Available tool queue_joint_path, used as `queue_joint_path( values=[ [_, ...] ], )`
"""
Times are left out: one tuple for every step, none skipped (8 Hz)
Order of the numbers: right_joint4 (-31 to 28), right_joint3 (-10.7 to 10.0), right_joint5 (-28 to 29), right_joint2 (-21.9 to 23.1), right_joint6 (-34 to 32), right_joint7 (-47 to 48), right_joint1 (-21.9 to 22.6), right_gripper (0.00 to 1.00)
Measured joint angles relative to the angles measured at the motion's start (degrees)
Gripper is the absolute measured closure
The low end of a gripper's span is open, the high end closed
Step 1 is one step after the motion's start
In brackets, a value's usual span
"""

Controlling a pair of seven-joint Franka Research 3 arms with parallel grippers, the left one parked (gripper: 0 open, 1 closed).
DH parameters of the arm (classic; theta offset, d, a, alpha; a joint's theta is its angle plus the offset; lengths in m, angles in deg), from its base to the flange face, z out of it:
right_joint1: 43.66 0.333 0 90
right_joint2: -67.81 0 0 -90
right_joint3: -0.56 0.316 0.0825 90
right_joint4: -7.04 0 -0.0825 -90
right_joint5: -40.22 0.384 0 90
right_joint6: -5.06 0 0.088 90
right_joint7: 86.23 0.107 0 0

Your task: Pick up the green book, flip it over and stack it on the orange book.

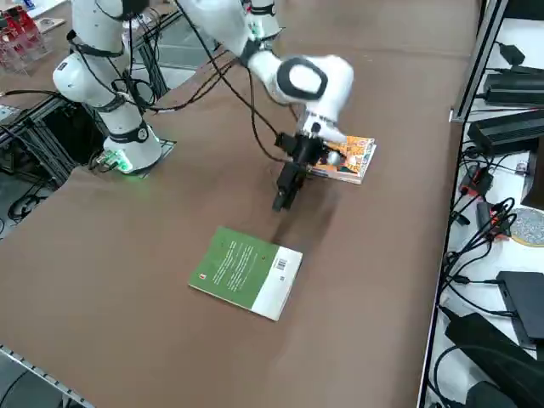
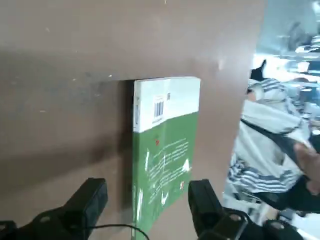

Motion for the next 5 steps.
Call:
queue_joint_path(
  values=[
    [-0.85,-0.02,-2.87,-1.15,-0.02,2.94,-0.01,0.03],
    [-1.59,-0.05,-5.21,-2.01,-0.03,5.95,-0.03,0.04],
    [-1.98,-0.05,-7.03,-3.05,-0.03,8.98,-0.03,0.05],
    [-2.08,-0.07,-7.95,-4.10,-0.11,10.96,-0.04,0.05],
    [-2.13,-0.15,-8.33,-4.83,-0.26,11.77,-0.08,0.05]
  ],
)
